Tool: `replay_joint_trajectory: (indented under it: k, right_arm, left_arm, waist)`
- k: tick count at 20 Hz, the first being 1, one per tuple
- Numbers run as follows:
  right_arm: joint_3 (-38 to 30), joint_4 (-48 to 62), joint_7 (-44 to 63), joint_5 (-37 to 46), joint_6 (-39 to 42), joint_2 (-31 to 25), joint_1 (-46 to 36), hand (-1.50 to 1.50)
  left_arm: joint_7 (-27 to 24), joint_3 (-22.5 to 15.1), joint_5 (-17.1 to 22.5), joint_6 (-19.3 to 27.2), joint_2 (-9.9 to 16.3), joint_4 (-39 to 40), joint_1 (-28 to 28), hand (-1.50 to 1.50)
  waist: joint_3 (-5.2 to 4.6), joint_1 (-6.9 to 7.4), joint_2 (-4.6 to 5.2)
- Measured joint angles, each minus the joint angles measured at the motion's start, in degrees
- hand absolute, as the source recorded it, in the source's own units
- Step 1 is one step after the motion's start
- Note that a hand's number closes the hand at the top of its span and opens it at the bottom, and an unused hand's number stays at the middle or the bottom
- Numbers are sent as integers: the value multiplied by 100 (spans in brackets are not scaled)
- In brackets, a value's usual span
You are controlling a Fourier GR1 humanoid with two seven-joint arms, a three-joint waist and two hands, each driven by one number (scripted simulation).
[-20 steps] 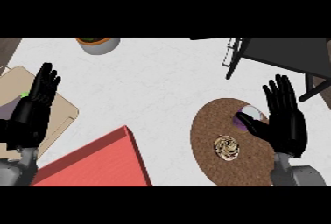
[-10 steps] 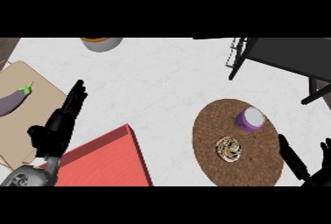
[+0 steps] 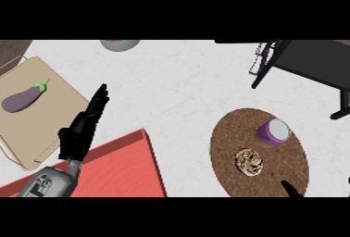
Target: Pick the cupcake from the placemat and place it in the tiered shelf
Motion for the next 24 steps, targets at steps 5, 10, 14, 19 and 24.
replay_joint_trajectory:
  k: [5, 10, 14, 19, 24]
  right_arm:
    - [439, -879, 1731, 824, -162, -930, 235, -150]
    - [744, -1506, 3390, 1560, 194, -1891, 428, -150]
    - [883, -1969, 4712, 2043, 753, -2653, 516, -150]
    - [975, -2573, 6545, 2693, 1510, -3277, 170, -150]
    - [1437, -3035, 7804, 3468, 2184, -3177, -638, -150]
  left_arm:
    - [-56, 12, -45, -143, -56, 156, -94, 0]
    - [-31, -31, -139, -133, -180, 247, -226, 0]
    - [-5, -52, -173, -136, -240, 240, -285, 0]
    - [76, -26, -190, -194, -202, 166, -286, 0]
    - [112, 19, -204, -247, -257, 162, -310, 0]
  waist:
    - [-13, 110, 25]
    - [-27, 176, 56]
    - [-37, 241, 68]
    - [-29, 293, 55]
    - [-20, 282, 37]
